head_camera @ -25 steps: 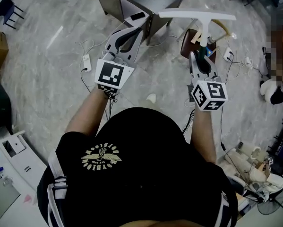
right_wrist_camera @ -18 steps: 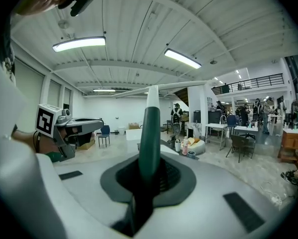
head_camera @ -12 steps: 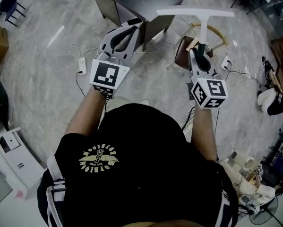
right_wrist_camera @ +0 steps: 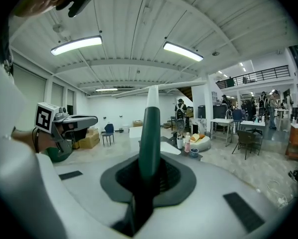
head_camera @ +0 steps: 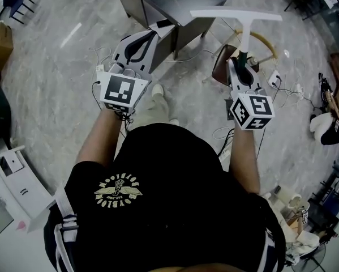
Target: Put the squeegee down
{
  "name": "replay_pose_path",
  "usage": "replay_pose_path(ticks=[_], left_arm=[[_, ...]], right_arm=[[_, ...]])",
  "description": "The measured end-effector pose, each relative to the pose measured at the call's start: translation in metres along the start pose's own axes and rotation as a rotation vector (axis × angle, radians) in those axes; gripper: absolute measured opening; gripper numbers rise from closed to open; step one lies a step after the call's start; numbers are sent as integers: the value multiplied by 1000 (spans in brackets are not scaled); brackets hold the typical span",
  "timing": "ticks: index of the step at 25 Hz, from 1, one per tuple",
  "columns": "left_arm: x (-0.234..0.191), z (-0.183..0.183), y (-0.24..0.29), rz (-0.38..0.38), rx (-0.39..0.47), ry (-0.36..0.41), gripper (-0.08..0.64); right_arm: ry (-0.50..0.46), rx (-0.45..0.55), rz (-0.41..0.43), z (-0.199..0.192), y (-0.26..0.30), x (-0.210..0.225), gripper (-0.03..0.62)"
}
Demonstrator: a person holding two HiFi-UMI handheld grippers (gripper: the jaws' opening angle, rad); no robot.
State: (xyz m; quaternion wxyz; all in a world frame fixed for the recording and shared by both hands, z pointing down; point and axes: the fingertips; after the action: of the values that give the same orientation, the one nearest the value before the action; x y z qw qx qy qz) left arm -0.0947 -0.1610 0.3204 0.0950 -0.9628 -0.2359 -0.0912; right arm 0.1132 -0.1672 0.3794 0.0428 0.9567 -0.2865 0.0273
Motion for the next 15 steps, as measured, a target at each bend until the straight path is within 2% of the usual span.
replay_pose_path(ticks=[5, 9, 15], left_arm=[[1, 3, 6, -21, 16, -6, 25], [12, 8, 9, -68, 47, -30, 25], [22, 10, 20, -118, 67, -25, 25]], right_arm=[[5, 4, -25, -2, -6, 3, 49], [5, -9, -37, -7, -13, -1, 49], [18, 5, -58, -7, -15, 0, 49]])
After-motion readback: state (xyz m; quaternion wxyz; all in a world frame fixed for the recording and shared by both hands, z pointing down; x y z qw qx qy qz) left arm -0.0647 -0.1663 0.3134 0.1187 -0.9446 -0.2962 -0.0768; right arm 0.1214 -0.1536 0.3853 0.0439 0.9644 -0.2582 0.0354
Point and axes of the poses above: the fingertips, and each gripper's own axes: y forward along the fingers, x to its right, z out of its top, and after that the axes turned 12 degrees about x, right-handed
